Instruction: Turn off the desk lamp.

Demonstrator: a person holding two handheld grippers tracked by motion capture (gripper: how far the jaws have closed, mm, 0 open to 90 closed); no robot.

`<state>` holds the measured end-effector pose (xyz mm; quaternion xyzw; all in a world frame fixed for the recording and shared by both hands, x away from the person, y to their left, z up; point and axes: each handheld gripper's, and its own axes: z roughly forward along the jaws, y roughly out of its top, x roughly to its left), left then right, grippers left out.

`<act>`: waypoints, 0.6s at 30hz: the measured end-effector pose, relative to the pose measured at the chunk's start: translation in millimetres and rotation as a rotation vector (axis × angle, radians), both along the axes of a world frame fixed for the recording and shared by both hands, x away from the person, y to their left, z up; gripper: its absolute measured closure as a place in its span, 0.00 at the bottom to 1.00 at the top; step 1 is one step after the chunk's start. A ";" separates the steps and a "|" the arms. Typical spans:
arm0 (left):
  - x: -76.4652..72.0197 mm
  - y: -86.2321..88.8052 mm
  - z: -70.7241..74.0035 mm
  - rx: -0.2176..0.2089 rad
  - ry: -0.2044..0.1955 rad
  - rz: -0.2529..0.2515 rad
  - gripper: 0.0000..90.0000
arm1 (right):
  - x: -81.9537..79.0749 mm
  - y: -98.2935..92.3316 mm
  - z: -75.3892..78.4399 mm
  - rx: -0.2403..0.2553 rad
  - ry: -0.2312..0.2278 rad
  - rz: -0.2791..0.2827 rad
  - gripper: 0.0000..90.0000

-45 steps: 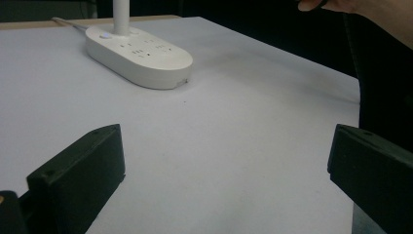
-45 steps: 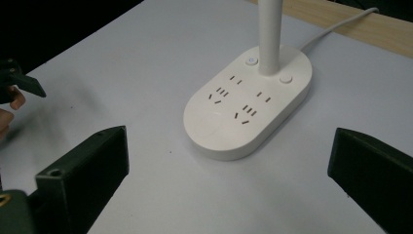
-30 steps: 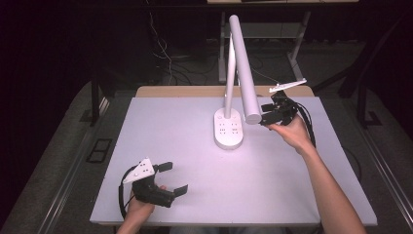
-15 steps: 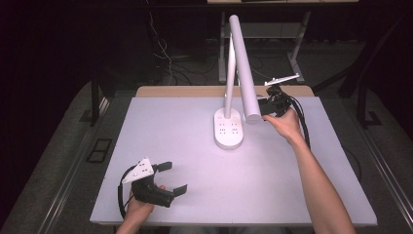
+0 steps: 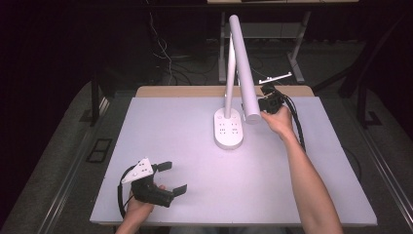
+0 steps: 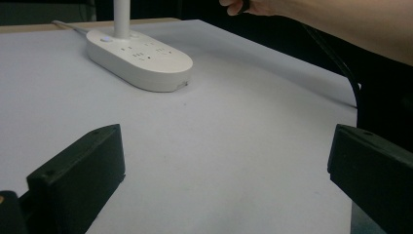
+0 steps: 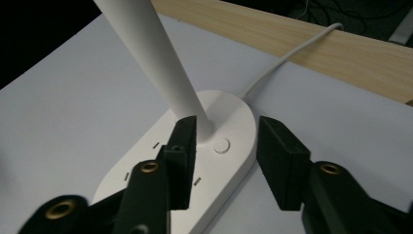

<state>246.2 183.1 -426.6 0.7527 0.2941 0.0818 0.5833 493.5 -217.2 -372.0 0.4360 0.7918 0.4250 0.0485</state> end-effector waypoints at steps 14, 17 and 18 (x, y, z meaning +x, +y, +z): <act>0.2 0.2 -0.2 -0.004 0.001 -0.001 0.00 | 14.4 11.5 -22.4 0.025 0.048 -0.009 1.00; 0.3 0.3 -0.2 -0.005 0.001 -0.002 0.00 | 17.1 13.3 -29.6 0.031 0.069 -0.023 1.00; 0.1 0.6 -0.1 -0.007 0.001 -0.001 0.00 | 18.3 13.8 -32.1 0.032 0.071 -0.022 1.00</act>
